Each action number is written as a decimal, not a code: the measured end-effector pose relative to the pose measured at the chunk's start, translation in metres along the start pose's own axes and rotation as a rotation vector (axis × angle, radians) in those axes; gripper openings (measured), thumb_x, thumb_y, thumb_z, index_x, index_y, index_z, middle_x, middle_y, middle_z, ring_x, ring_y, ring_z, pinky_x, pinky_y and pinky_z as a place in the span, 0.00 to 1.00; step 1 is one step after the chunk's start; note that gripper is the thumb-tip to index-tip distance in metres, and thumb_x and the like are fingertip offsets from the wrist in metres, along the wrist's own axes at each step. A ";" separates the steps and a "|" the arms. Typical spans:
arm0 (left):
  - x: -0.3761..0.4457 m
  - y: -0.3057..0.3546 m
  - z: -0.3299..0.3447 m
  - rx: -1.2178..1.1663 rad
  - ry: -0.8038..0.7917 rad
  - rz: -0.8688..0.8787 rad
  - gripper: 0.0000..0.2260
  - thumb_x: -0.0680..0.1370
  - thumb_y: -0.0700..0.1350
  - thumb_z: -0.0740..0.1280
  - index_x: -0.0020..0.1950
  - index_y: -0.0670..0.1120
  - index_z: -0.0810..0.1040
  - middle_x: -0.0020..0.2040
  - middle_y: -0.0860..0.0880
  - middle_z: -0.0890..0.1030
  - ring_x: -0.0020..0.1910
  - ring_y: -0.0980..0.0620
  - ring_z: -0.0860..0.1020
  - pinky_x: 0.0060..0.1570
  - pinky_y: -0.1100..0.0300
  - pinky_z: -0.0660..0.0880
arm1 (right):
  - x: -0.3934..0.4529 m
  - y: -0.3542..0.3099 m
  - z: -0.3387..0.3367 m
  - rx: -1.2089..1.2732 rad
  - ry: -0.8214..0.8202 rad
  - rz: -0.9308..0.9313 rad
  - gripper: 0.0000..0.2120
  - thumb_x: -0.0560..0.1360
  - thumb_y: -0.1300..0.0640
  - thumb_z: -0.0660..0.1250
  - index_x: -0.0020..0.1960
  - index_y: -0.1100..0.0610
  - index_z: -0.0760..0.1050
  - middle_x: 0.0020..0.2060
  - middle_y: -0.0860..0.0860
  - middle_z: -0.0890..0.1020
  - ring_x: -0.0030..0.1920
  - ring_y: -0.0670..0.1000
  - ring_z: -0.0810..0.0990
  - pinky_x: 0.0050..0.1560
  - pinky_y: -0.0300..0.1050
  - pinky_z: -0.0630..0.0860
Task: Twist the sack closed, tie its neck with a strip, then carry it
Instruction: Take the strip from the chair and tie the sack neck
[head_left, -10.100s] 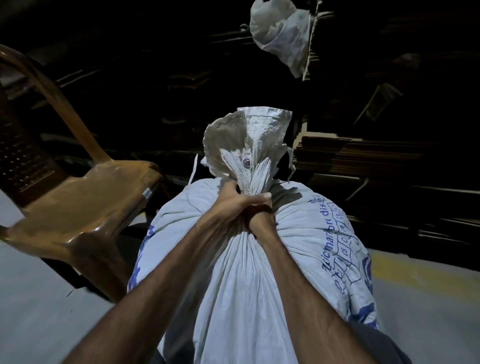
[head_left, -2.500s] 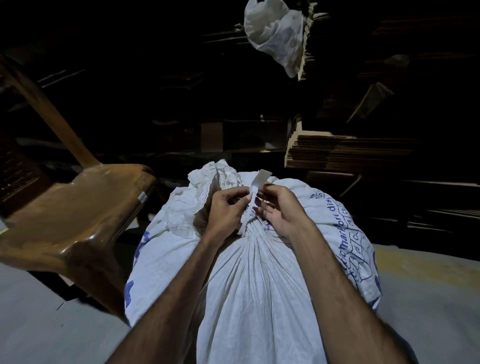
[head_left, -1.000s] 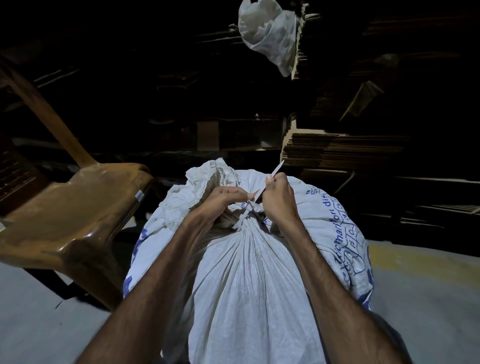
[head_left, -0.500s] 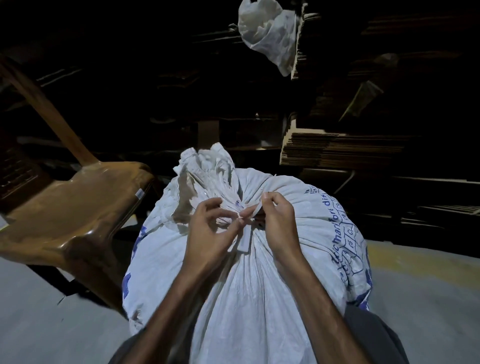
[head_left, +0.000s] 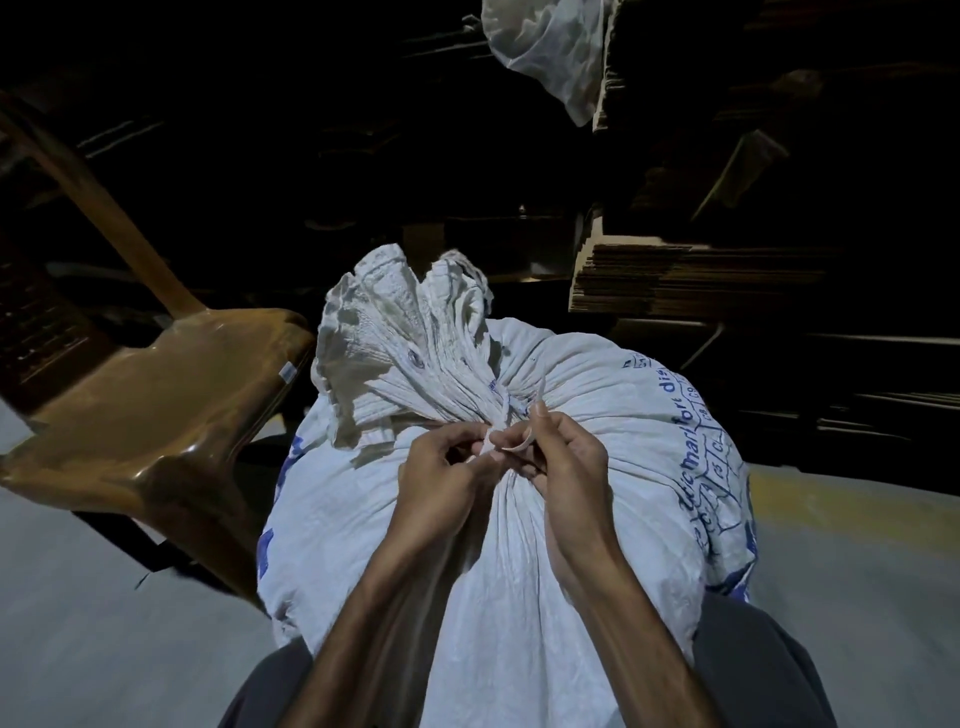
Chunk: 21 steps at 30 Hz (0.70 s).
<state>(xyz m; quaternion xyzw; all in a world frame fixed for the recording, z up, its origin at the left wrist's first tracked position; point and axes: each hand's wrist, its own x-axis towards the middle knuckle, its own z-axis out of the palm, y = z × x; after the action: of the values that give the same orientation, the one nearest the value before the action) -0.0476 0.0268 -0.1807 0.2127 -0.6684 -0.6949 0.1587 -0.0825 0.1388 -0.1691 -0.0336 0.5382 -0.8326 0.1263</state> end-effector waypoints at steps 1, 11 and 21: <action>0.001 -0.005 -0.001 -0.035 -0.024 0.001 0.02 0.76 0.28 0.70 0.48 0.31 0.81 0.40 0.39 0.75 0.41 0.45 0.72 0.43 0.55 0.72 | -0.002 0.000 -0.001 0.008 -0.004 0.011 0.18 0.85 0.53 0.65 0.41 0.60 0.82 0.42 0.64 0.87 0.47 0.60 0.90 0.55 0.47 0.84; -0.012 -0.001 -0.008 -0.140 -0.079 0.027 0.09 0.80 0.24 0.63 0.53 0.30 0.83 0.42 0.38 0.82 0.40 0.50 0.82 0.42 0.66 0.79 | 0.002 0.017 -0.018 0.074 -0.156 0.154 0.14 0.82 0.54 0.69 0.50 0.63 0.87 0.53 0.64 0.88 0.59 0.65 0.84 0.66 0.56 0.75; -0.008 -0.006 -0.015 -0.103 -0.068 0.035 0.11 0.81 0.27 0.65 0.54 0.37 0.85 0.42 0.41 0.83 0.42 0.50 0.82 0.43 0.63 0.79 | 0.006 0.019 -0.014 -0.155 -0.200 0.167 0.26 0.70 0.51 0.71 0.51 0.75 0.79 0.34 0.56 0.72 0.32 0.47 0.66 0.36 0.41 0.64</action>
<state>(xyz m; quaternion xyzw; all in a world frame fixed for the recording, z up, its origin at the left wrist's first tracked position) -0.0326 0.0183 -0.1864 0.1688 -0.6404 -0.7322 0.1587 -0.0874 0.1420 -0.1930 -0.0812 0.5864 -0.7678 0.2449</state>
